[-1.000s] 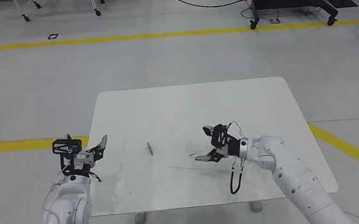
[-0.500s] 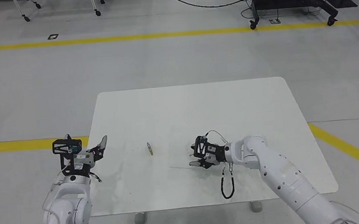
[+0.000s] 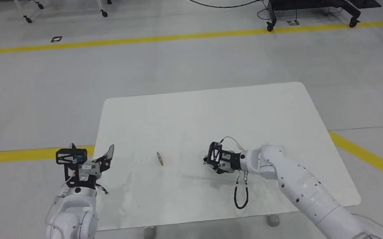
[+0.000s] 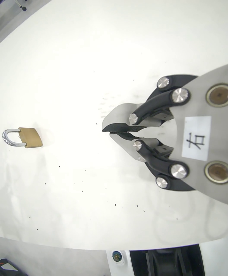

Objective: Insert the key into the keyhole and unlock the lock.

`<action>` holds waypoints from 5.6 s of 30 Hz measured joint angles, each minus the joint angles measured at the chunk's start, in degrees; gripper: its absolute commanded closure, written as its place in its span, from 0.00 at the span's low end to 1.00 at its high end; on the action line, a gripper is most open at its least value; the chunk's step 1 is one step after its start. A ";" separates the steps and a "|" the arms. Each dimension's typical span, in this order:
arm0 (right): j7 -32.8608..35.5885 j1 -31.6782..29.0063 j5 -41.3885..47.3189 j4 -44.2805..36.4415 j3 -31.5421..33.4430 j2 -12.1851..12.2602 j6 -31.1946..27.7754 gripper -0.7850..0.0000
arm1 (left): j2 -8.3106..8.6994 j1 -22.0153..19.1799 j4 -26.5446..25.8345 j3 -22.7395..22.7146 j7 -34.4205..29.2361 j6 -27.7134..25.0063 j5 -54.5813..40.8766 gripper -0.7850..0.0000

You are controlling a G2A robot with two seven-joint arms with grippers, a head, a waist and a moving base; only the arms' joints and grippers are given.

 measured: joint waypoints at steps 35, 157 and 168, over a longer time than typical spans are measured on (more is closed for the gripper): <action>-27.18 -2.07 -13.90 2.29 -0.34 1.85 0.18 1.00 | -3.17 -27.03 6.83 29.71 -18.85 -17.41 11.45 0.00; -57.68 14.24 33.83 21.92 -28.45 1.07 -12.41 0.00 | 0.41 -47.86 38.33 40.24 -50.90 -53.39 -84.88 1.00; -57.58 14.34 33.52 22.11 -28.52 0.98 -12.41 0.00 | 0.81 -47.92 39.74 39.66 -49.81 -53.85 -88.53 1.00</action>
